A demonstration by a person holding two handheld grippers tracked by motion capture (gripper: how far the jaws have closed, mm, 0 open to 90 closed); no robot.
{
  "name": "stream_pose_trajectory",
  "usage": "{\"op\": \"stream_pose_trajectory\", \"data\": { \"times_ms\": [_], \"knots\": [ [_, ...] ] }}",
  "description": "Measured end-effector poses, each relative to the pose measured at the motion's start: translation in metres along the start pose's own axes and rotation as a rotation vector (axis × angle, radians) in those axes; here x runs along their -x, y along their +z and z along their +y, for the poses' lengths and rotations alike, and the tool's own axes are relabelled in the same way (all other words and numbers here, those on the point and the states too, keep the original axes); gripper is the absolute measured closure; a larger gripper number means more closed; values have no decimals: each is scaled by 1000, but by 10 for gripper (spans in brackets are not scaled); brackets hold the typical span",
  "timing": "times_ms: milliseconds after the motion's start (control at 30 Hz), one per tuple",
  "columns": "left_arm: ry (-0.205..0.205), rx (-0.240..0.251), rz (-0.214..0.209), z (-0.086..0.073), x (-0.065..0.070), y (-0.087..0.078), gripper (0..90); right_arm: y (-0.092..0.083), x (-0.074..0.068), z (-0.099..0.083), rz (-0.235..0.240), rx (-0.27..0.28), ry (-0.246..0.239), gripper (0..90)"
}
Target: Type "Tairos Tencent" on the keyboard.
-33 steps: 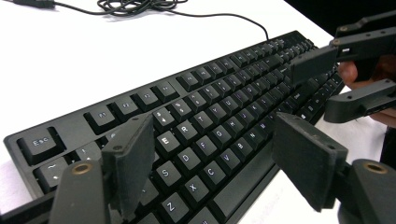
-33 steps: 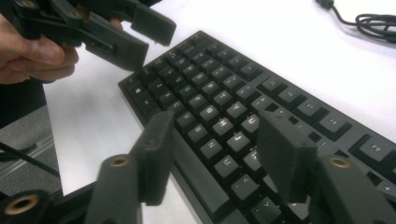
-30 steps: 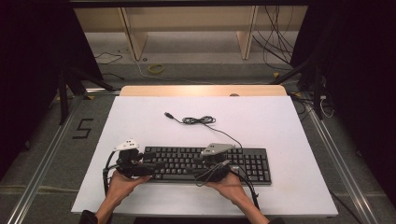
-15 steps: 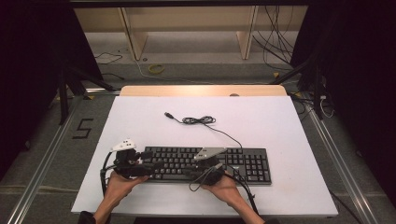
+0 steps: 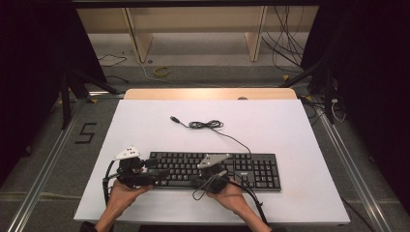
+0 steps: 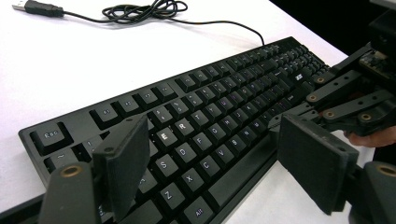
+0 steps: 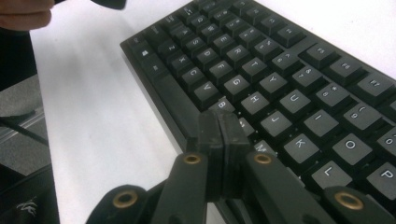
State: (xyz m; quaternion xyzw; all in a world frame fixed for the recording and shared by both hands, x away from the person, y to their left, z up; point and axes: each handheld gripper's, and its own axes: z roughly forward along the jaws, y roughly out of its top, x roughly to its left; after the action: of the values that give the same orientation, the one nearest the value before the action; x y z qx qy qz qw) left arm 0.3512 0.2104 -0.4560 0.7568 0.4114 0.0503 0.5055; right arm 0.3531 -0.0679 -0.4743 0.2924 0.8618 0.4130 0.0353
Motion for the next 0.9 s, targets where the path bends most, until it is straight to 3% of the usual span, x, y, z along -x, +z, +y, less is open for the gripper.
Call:
{"op": "stream_pose_trajectory", "data": {
  "times_ms": [667, 833, 900],
  "knots": [
    [4, -3, -3, -3, 3, -2, 248, 9, 0, -5, -10, -33, -16, 900],
    [5, -6, -1, -4, 2, -2, 248, 8, 1, -5, -4, -31, 1, 900],
    [6, -5, 0, -4, 1, -3, 248, 6, 2, -4, 9, -22, 19, 861]
  ]
}}
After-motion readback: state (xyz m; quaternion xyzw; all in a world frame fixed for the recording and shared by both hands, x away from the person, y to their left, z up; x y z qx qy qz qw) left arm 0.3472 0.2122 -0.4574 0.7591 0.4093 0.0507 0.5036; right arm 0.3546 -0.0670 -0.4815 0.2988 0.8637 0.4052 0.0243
